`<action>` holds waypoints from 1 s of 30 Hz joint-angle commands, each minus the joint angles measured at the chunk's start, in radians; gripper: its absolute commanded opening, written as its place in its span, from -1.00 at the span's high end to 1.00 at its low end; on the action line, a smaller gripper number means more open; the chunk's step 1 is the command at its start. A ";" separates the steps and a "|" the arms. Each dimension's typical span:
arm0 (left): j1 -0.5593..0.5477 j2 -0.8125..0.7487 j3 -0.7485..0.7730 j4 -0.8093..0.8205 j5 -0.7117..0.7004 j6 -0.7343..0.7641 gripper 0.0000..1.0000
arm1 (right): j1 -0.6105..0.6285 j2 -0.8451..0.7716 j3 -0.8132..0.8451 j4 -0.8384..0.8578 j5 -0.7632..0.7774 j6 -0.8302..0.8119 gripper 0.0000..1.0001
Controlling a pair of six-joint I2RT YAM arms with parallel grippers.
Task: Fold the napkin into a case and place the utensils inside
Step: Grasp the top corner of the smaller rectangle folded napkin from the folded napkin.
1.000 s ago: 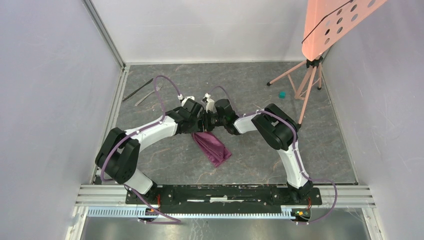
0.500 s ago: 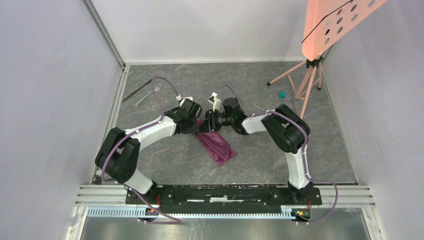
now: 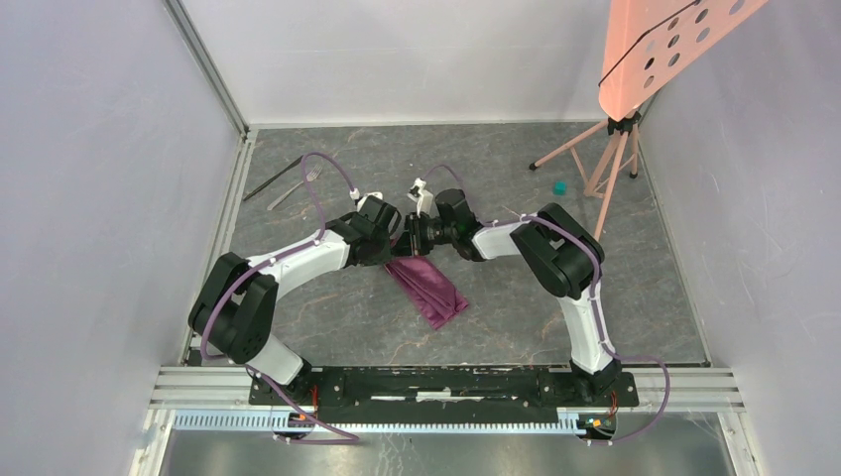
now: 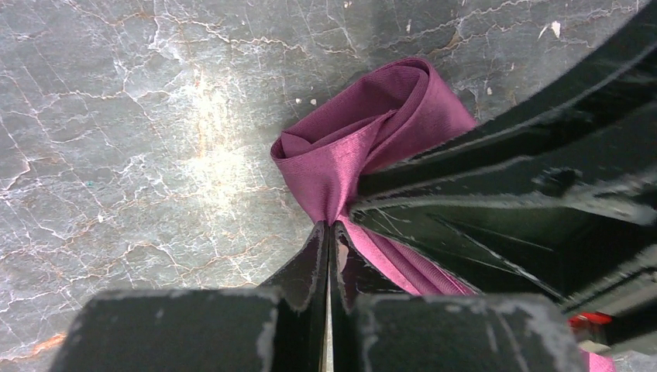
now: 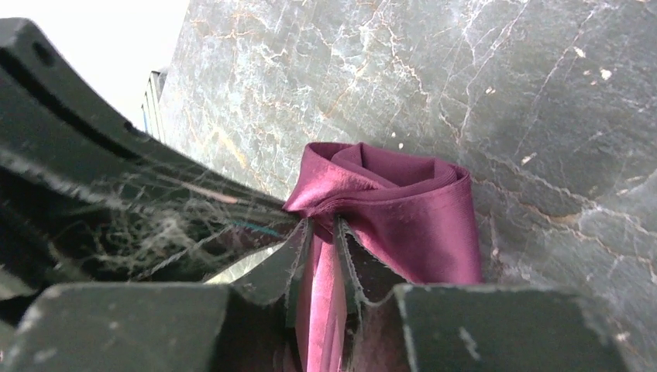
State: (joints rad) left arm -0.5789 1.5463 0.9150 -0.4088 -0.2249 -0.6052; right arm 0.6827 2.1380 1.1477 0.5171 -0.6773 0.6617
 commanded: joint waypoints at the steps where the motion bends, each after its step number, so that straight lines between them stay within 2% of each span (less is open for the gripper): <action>1: 0.004 0.012 0.030 0.032 0.022 0.016 0.95 | 0.027 0.066 0.074 0.031 0.033 0.024 0.63; 5: 0.004 0.047 0.073 0.029 0.039 0.016 0.95 | 0.054 0.146 0.110 0.060 0.063 0.065 0.64; 10: 0.019 0.116 0.118 -0.004 0.060 -0.001 0.90 | 0.026 0.124 0.035 0.147 0.045 0.116 0.42; 13: 0.040 0.089 0.098 -0.011 0.071 -0.003 0.59 | -0.001 0.076 -0.011 0.173 -0.003 0.124 0.34; 17: 0.042 -0.027 0.047 0.005 0.114 -0.006 0.22 | -0.017 0.002 -0.046 0.153 -0.030 0.094 0.22; 20: 0.049 -0.109 0.011 0.006 0.120 -0.021 0.12 | -0.029 -0.040 -0.059 0.119 -0.033 0.065 0.21; 24: 0.079 -0.133 -0.002 0.006 0.131 -0.024 0.26 | -0.046 -0.067 -0.071 0.088 -0.019 0.038 0.39; 28: 0.112 -0.077 0.037 -0.011 0.146 -0.023 0.61 | -0.046 -0.050 -0.039 0.051 -0.010 0.014 0.71; 30: 0.116 -0.048 0.057 -0.009 0.147 -0.021 0.67 | -0.045 -0.036 -0.035 0.056 -0.006 0.021 0.82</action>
State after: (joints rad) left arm -0.4782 1.4506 0.9222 -0.4328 -0.0975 -0.6075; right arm 0.6407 2.1136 1.0840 0.5911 -0.6830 0.7101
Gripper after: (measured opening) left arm 0.189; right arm 0.143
